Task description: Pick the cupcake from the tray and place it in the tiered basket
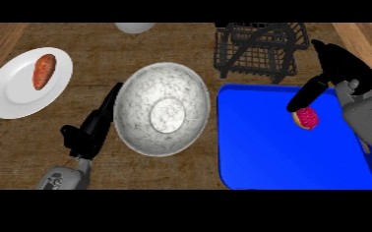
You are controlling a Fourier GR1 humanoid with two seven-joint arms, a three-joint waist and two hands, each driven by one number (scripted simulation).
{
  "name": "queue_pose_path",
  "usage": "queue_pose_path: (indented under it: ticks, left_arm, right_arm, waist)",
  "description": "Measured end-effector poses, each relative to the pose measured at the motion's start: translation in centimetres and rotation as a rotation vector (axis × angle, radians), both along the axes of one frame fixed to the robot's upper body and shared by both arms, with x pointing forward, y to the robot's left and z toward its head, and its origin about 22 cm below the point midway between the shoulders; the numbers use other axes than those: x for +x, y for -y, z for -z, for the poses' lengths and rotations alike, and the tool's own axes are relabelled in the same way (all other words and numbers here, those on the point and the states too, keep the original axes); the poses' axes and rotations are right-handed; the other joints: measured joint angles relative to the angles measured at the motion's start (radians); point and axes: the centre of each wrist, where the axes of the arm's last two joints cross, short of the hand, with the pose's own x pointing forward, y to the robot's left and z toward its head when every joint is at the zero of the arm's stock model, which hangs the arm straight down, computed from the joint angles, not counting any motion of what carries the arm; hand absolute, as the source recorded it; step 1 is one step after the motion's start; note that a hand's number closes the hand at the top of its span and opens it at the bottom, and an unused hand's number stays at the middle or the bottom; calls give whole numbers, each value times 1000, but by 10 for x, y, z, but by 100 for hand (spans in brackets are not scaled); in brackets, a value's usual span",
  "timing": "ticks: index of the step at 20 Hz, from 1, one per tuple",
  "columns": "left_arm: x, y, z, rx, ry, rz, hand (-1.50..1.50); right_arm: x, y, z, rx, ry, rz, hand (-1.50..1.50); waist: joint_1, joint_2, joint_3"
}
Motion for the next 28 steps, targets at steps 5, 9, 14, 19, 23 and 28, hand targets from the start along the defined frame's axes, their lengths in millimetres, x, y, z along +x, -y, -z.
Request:
queue_pose_path:
  ticks: [5, 9, 14, 19, 23, 28]
  left_arm:
    - [5, -3, -1, 4, 3, -1, 0]
    - [1, 0, 3, 7, 2, -1, 0]
    - [3, -3, 3, 0, 0, 5, 0]
    - [-1, -3, 10, 0, 3, 0, 0]
    - [2, -1, 5, 1, 8, 0, 0]
    - [-2, -12, 9, 6, 5, 3, 0]
  right_arm:
    - [-2, -9, 4, -64, 21, 27, -150]
    - [-4, -1, 28, -101, -48, 65, -150]
    - [-5, 2, 47, -82, -89, 96, -150]
    - [-12, 9, 68, -81, -106, 112, -150]
    - [-16, 9, 80, -86, -121, 139, -150]
    - [-21, 19, 95, -78, -141, 177, -150]
  waist:
    - [2, 2, 0]
    - [1, 3, 1]
    - [3, 5, 2]
    - [3, 5, 2]
    - [3, 5, 2]
    - [4, 6, 3]
